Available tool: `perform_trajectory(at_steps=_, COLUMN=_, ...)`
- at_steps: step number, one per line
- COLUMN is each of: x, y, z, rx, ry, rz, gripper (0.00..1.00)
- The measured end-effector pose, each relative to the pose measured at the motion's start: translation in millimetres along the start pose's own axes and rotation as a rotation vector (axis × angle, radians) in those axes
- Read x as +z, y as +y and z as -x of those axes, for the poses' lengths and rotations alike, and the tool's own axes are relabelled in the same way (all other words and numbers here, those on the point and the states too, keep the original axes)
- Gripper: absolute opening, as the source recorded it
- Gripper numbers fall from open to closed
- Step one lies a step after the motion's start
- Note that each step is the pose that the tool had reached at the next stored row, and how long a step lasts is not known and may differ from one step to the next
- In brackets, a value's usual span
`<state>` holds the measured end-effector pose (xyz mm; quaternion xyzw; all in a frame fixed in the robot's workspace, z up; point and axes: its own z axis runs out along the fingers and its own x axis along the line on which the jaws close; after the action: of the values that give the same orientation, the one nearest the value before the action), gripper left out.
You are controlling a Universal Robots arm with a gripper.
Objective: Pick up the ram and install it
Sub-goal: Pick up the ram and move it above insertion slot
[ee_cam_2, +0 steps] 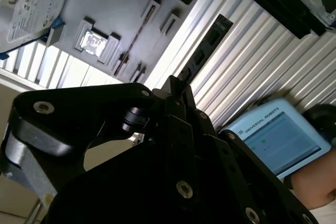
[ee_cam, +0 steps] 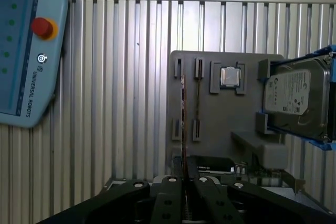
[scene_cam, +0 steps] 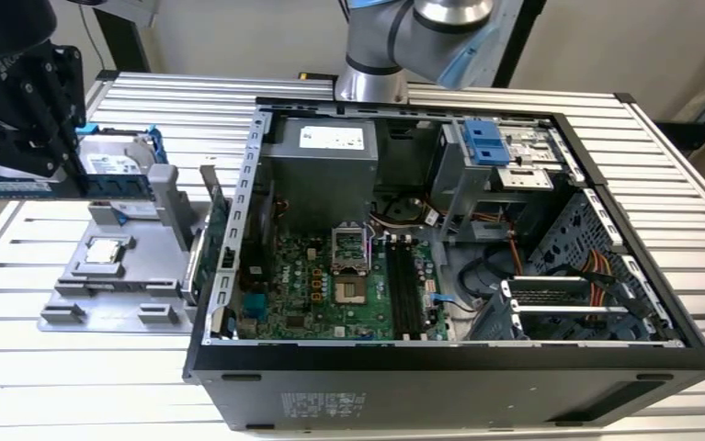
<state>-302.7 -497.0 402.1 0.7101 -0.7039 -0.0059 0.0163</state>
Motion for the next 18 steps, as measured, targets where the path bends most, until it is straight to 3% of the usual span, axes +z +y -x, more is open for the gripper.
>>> perform_trajectory(at_steps=12, x=-0.2, y=-4.5, z=0.0, rx=0.0, ry=0.0001, rz=0.0001, gripper=0.0)
perform_trajectory(at_steps=18, x=-0.4, y=-11.0, z=-0.1, rx=0.0, ry=0.0001, rz=0.0001, gripper=0.0)
